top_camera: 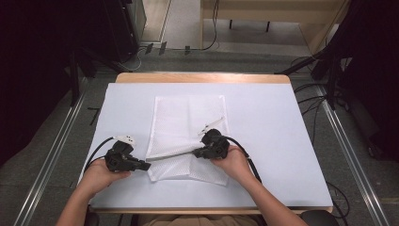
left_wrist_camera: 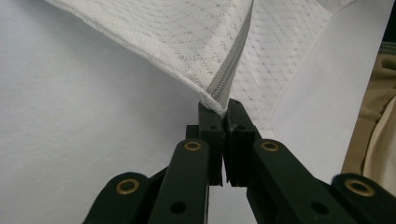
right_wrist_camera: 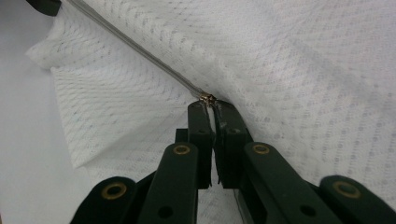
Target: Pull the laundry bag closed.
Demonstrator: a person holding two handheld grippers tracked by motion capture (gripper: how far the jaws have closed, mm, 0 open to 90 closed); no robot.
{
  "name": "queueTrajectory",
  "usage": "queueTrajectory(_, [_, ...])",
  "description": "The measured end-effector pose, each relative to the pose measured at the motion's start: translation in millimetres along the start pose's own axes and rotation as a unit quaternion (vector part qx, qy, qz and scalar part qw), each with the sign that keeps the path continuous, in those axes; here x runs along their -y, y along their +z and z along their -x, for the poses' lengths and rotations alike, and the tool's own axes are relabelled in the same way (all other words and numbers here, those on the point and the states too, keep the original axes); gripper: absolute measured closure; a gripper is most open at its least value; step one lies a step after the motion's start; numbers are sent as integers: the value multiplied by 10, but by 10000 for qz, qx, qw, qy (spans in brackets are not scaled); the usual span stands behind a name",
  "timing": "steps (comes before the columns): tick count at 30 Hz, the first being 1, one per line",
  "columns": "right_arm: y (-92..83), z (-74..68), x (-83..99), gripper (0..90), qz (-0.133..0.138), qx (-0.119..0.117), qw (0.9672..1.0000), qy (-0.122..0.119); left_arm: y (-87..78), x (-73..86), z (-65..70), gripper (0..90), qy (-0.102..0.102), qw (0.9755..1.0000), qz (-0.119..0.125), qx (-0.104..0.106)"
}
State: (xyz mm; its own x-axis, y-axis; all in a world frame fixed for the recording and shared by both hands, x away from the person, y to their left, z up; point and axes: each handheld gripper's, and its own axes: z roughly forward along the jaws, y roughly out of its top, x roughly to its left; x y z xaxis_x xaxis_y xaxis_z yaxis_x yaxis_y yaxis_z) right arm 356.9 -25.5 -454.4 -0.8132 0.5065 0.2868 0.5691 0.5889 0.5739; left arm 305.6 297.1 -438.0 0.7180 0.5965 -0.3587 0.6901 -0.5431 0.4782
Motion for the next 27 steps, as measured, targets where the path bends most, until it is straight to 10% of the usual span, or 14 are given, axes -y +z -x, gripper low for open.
queueTrajectory(27, [-181,55,80,884,-23,70,10000,-5,-42,43,-7,882,-149,9998,136,49])
